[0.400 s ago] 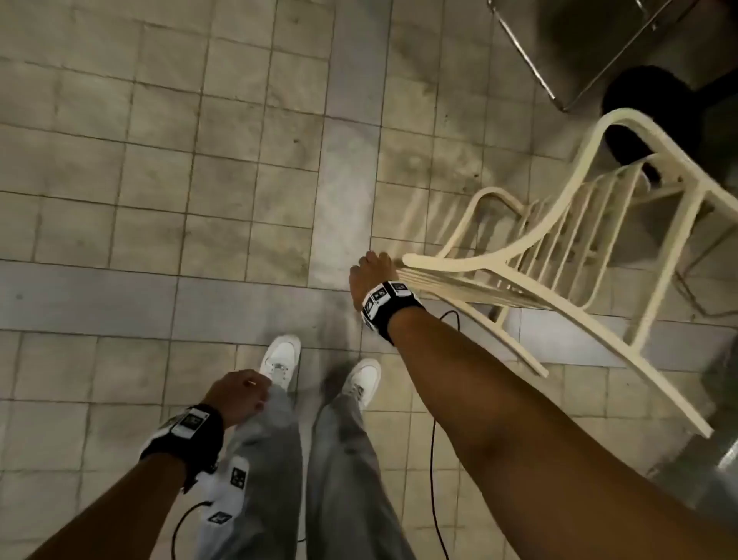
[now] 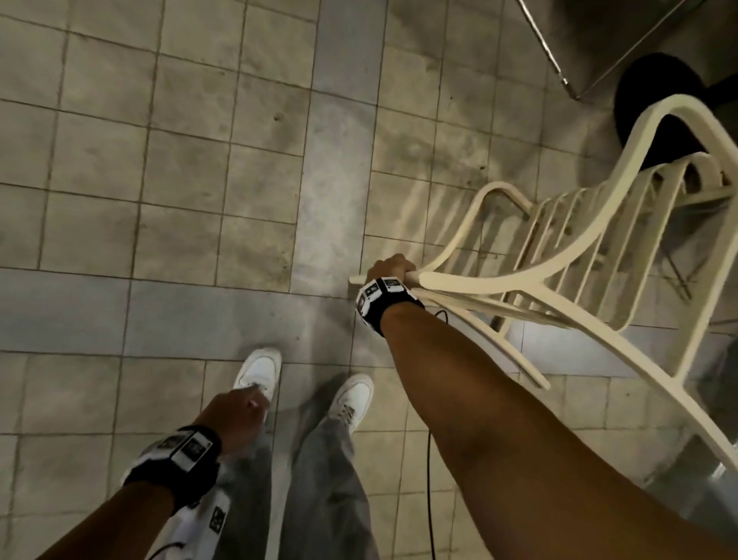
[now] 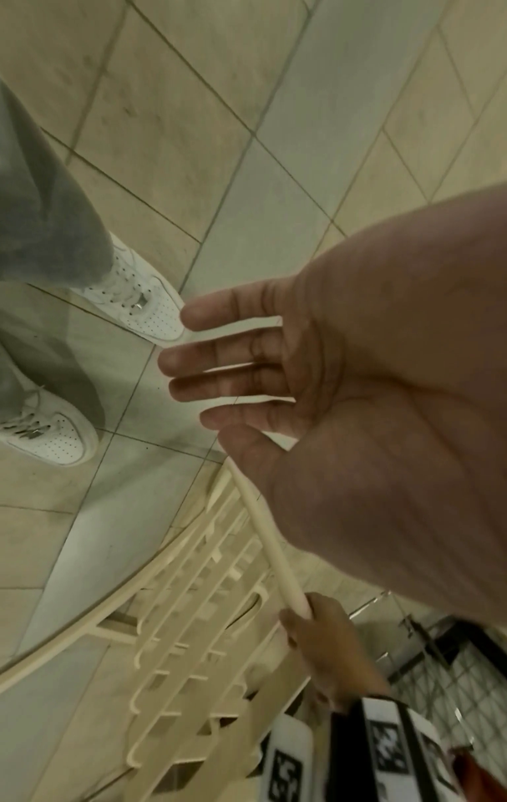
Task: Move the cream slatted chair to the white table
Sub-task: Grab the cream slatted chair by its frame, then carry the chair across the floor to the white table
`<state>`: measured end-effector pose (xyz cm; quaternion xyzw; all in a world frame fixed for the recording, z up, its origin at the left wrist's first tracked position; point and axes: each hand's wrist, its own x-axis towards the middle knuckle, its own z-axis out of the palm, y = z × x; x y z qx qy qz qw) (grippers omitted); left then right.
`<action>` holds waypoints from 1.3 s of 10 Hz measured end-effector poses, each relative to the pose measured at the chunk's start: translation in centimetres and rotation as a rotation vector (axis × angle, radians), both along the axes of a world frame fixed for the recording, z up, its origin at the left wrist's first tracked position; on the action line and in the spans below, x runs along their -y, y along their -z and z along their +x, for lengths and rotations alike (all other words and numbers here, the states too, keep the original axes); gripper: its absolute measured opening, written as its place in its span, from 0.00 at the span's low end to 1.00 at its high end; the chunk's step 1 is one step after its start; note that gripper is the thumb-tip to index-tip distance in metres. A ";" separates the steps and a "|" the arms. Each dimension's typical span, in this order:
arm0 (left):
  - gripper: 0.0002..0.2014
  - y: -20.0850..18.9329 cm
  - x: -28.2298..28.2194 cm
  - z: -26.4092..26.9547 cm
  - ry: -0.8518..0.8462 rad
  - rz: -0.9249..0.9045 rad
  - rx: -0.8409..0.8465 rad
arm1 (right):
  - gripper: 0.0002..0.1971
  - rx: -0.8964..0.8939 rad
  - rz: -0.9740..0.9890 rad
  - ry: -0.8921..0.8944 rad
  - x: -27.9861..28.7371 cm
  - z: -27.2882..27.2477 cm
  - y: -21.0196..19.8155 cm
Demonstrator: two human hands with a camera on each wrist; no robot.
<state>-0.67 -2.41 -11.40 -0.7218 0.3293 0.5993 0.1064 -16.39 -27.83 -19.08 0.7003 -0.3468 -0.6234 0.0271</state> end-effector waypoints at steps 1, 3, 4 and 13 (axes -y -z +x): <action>0.15 0.3 3.8 -1.4 0.071 -0.020 -0.023 | 0.17 0.092 0.001 0.010 -1.6 -0.5 -9.0; 0.32 2.4 13.3 -4.8 0.308 -0.133 -0.062 | 0.14 0.326 -0.052 0.202 -3.5 -4.4 -15.5; 0.37 2.0 16.6 -7.9 0.317 -0.250 -0.103 | 0.11 0.512 -0.104 0.234 -4.7 -6.2 -19.8; 0.26 -25.4 18.3 -14.0 0.995 -1.127 -0.235 | 0.10 0.712 -0.667 0.414 -15.4 -21.6 -48.7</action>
